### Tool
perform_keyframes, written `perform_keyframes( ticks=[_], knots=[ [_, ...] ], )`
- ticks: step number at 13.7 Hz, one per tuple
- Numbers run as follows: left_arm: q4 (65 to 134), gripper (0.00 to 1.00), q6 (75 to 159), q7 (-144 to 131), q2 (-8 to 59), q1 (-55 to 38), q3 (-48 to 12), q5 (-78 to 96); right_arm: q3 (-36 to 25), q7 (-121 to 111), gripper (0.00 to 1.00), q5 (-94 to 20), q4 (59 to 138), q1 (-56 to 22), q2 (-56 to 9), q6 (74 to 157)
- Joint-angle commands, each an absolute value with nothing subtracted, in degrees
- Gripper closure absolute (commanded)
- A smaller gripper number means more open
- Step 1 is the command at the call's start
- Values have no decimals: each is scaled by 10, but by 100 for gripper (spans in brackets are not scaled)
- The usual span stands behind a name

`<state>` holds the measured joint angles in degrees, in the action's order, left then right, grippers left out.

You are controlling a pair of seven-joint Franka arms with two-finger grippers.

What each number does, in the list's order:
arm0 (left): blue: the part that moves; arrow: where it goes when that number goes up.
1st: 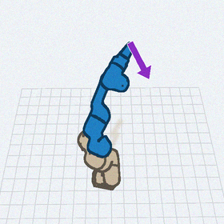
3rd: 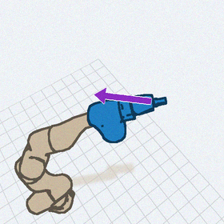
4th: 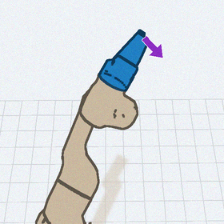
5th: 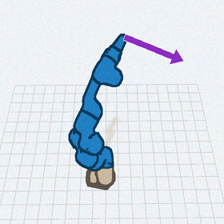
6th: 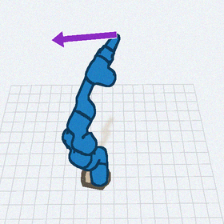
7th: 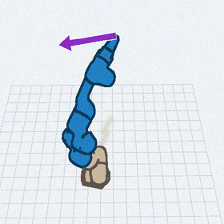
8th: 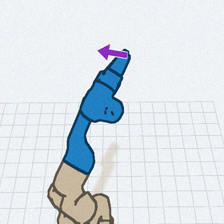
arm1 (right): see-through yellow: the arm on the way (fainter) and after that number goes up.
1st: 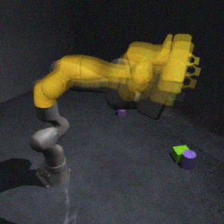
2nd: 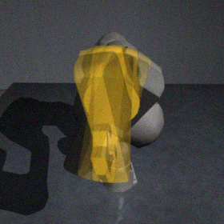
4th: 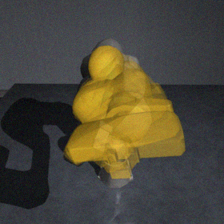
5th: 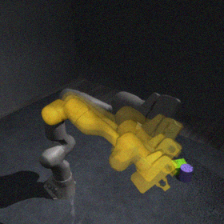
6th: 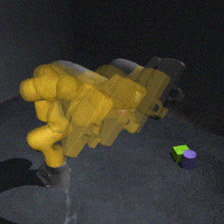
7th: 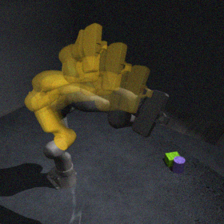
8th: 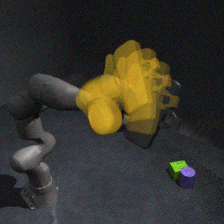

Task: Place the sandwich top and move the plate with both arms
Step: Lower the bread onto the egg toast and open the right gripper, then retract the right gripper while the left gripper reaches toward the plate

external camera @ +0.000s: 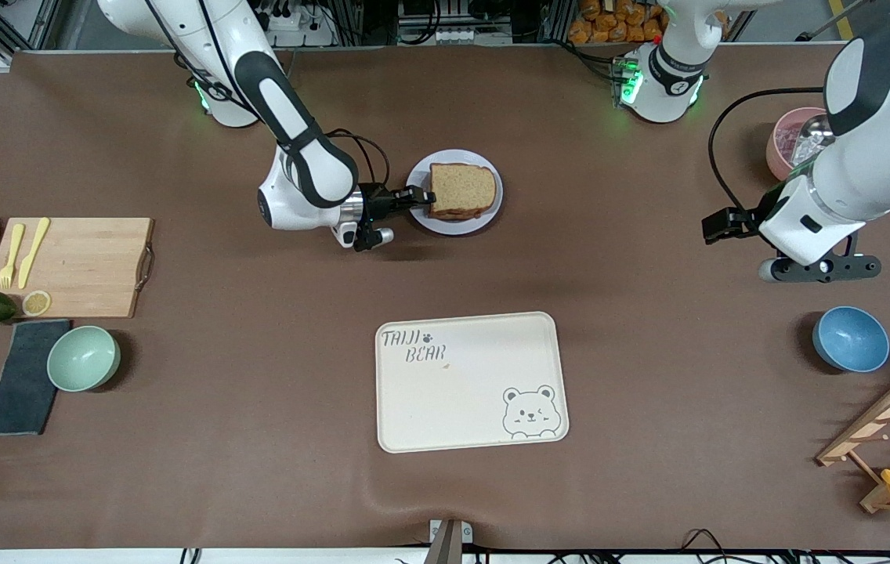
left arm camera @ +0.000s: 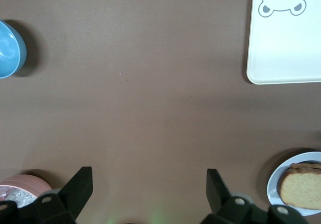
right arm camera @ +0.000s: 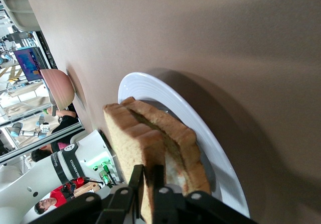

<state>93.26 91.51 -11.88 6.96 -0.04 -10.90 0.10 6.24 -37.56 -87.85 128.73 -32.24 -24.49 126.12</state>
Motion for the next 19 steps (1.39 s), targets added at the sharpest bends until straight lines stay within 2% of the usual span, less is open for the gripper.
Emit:
perform_keyframes(
  ticks=[1,2,4,7,10,12,14,16,18,19],
  knots=[
    [939,0,916,-127,69,0,-111,11,62,-388,64,-898,1303,-309,-229,1259],
    [942,0,918,-127,69,0,-111,11,62,-386,46,-898,1303,-308,-229,1259],
    [947,0,923,-127,69,-1,-112,13,62,-382,40,-898,1303,-301,-228,1259],
    [993,0,981,-127,76,-5,-112,68,61,-381,37,-891,1303,-271,-223,1226],
    [1062,0,1063,-126,77,-4,-143,106,57,-361,36,-861,1300,-258,-209,1222],
    [1096,0,1111,-126,95,-4,-169,112,54,-294,36,-788,1291,-235,-186,1221],
    [1098,0,1117,-126,121,-3,-183,112,54,-238,35,-717,1279,-199,-168,1201],
    [1100,0,1117,-115,142,3,-184,132,49,-199,25,-672,1267,-165,-157,1169],
    [1111,0,1117,-84,160,11,-184,176,40,-193,19,-594,1248,-132,-146,1155],
    [1124,0,1118,-82,161,11,-184,188,39,-192,9,-569,1236,-114,-144,1131]
  ],
)
